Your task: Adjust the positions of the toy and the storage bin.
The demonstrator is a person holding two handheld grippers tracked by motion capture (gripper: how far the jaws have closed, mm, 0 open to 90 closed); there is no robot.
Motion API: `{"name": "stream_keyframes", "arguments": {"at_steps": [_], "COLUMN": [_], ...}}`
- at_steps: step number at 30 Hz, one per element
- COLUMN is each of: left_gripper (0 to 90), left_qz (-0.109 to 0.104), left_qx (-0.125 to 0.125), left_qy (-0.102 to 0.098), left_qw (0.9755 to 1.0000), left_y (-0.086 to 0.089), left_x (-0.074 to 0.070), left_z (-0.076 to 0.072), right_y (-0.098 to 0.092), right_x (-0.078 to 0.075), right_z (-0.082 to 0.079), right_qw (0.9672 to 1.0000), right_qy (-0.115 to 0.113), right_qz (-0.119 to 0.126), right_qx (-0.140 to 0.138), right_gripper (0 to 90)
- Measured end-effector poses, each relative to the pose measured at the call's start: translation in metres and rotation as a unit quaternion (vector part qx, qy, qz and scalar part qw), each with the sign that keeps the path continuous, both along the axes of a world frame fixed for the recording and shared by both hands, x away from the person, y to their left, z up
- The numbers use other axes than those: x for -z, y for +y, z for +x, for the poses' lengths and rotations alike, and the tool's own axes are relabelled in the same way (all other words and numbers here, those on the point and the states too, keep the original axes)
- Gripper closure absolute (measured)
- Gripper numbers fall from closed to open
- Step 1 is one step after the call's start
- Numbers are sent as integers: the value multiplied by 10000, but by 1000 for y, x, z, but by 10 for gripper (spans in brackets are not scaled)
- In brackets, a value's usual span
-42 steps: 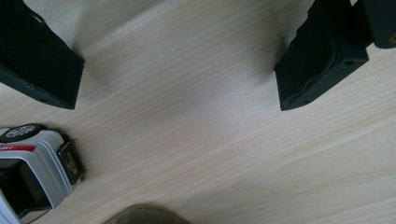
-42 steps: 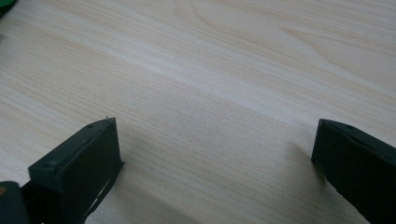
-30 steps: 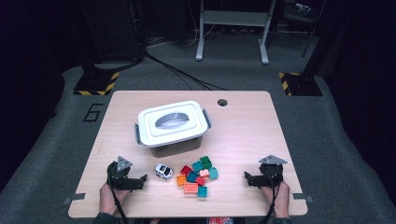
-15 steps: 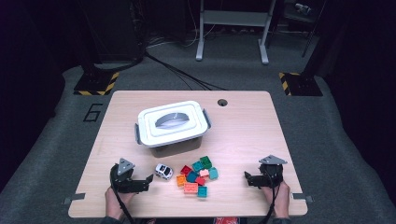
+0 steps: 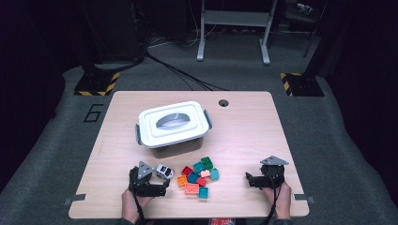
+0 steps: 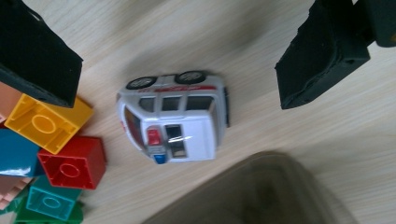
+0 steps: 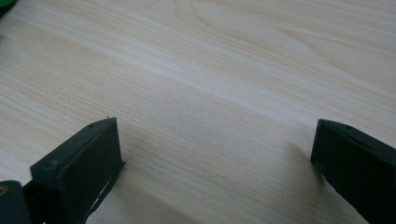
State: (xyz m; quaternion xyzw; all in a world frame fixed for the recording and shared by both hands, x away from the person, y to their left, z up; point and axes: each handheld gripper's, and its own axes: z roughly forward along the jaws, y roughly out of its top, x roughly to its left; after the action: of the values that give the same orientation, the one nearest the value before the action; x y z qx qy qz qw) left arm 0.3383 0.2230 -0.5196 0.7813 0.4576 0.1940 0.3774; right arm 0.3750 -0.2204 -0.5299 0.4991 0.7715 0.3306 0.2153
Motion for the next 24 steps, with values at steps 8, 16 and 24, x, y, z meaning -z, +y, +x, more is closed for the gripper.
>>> {"name": "stream_keyframes", "arguments": {"at_steps": [8, 16, 24], "left_gripper": [89, 171, 241], "left_qz": [20, -2, 126], "left_qx": [23, -9, -69], "left_qy": [60, 110, 103], "left_qw": [10000, 9999, 9998], "left_y": [-10, -11, -15], "left_x": [5, 7, 8], "left_z": [9, 13, 15], "right_y": [0, 0, 0], "right_x": [0, 0, 0], "right_z": [0, 0, 0], "right_qw": [10000, 10000, 10000], "right_qy": [8, 10, 13], "right_qz": [2, 8, -1], "right_qx": [0, -2, -26], "right_gripper": [13, 15, 15]}}
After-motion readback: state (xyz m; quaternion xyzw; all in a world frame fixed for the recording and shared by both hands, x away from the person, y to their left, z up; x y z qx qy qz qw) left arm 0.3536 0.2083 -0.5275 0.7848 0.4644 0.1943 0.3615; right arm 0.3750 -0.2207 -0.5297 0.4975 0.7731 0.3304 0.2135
